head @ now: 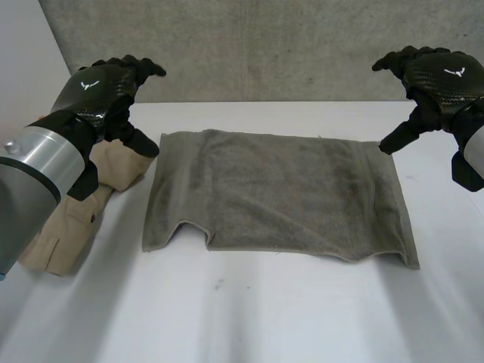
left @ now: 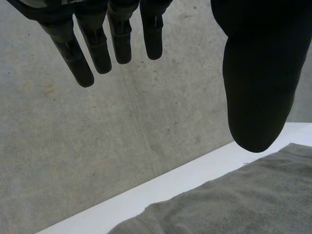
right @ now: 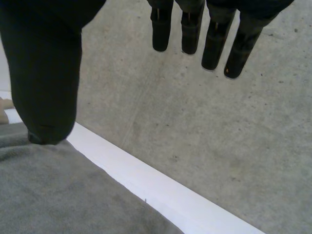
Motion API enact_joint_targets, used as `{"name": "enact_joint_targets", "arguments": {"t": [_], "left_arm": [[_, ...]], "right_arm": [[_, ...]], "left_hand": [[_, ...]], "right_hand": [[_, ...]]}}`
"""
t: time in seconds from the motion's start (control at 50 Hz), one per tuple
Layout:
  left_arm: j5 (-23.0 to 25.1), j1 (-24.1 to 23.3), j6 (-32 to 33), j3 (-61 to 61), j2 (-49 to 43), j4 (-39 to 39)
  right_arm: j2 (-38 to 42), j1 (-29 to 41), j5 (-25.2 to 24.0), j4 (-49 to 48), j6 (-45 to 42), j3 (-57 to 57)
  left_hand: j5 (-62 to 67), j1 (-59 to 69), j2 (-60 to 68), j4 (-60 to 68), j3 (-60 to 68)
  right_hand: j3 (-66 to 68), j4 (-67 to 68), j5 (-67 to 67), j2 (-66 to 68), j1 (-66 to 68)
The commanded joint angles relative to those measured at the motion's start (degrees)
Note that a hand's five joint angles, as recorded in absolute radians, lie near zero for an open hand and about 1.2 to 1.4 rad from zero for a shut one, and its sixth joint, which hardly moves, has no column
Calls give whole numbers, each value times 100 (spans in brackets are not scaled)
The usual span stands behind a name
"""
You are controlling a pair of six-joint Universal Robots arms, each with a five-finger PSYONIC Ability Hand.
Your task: Fold the laundry.
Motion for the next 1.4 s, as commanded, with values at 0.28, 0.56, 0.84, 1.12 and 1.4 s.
{"name": "enact_joint_targets", "arguments": {"t": [0.28,0.56,0.84,1.12,1.4], "left_arm": [[26,-59,325,-181,-225,12],[-140,-604,1663,-226,-1930,169],[-237,-665,1742,222,-3073,724],[-712,-674,1988,627,-3671,811],[-1177,-639,2023,478,-3296,1216]], "right_arm": [[245,-45,-11,701,-625,-54],[1080,-185,754,714,-2314,1069],[1809,-608,218,-712,-2358,1950],[2329,-599,244,-1038,-2323,1660],[1881,-810,270,-652,-2621,1722]], "left_hand": [[-785,-532,-517,-560,-534],[-415,-162,-148,-190,-165],[90,343,357,315,340],[492,746,760,718,743],[6041,6295,6309,6267,6292]], "right_hand": [[-653,-661,-858,-602,-361],[-653,-661,-858,-602,-361],[212,205,7,264,504],[6347,6339,6142,6398,6639],[6347,6339,6142,6398,6639]]}}
